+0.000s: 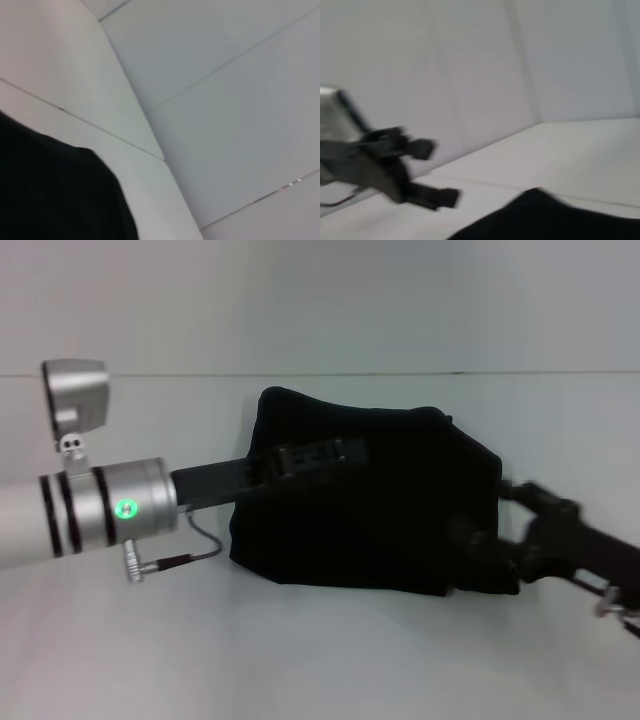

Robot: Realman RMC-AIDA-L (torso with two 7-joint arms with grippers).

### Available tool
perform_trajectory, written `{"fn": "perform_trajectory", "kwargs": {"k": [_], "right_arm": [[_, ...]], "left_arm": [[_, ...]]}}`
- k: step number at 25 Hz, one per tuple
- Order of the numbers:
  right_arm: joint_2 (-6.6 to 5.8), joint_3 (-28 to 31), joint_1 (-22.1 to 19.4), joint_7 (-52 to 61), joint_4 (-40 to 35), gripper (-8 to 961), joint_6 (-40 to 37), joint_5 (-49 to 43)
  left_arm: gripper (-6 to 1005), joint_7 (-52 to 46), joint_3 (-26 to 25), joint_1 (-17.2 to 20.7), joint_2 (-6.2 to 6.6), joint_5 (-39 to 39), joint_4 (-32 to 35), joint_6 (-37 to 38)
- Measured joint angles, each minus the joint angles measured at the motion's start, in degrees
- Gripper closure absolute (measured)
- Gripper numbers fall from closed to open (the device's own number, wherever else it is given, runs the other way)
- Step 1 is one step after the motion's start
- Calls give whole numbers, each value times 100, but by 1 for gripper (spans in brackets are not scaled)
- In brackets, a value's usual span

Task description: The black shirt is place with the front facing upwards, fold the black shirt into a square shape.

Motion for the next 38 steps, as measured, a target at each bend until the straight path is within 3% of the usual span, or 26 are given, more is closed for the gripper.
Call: {"fn": "perform_trajectory", "kwargs": {"k": [6, 11, 19, 24, 33, 38], "right_arm": [[8, -513, 353, 44, 283, 9, 863, -3], [6, -606, 420, 371, 316, 9, 1735, -3], [-3, -587, 419, 637, 282, 8, 2406, 32], [-25, -500, 349, 642, 201, 8, 2295, 128], [-18, -451, 125, 387, -82, 8, 1045, 523], [18, -442, 482, 250, 74, 8, 1338, 1025]], "left_arm": [[90, -12, -21, 113, 49, 19, -10, -6], [47, -31, -10, 149, 54, 45, -16, -10], [49, -63, -23, 150, 95, 53, -17, -47], [50, -163, -1, 149, 128, 53, -15, -74], [51, -176, 18, 121, 126, 27, -13, -65], [50, -176, -10, 107, 125, 4, -14, -83]]}}
